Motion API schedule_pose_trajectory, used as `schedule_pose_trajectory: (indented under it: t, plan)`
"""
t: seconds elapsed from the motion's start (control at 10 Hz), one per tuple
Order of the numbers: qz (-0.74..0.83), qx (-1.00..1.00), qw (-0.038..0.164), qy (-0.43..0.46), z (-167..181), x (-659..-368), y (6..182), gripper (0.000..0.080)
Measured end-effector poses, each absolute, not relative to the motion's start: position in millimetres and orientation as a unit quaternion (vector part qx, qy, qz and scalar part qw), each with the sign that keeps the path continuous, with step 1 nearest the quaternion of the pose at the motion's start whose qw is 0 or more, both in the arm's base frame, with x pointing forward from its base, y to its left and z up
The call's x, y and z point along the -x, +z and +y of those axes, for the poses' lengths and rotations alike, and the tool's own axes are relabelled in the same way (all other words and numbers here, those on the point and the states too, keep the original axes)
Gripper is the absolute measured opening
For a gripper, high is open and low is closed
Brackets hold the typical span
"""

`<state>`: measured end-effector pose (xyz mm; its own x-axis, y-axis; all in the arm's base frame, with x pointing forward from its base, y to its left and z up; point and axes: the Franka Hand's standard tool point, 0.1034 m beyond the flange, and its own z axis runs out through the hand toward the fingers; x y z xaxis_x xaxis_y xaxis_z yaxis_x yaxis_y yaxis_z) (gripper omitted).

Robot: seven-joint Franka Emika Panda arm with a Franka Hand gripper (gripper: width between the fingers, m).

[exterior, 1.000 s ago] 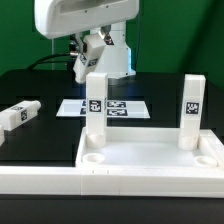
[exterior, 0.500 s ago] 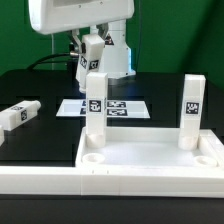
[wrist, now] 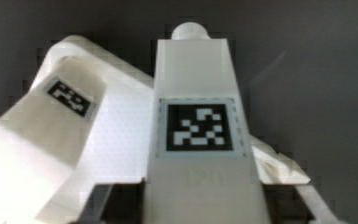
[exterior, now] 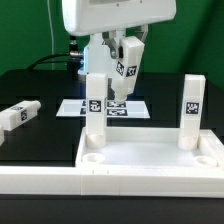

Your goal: Assemble desk

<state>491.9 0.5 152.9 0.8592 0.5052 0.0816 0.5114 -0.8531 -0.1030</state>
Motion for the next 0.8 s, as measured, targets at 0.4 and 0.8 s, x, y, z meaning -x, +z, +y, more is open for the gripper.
schedule_pose_trajectory:
  t: [0.4, 0.8]
  plan:
    - [-0.269, 0.960, 0.068, -0.032, 14.4, -526.7, 149.9, 0.0291]
    - [-0.278, 0.958, 0.045, -0.062, 15.2, -573.3, 155.4, 0.0291]
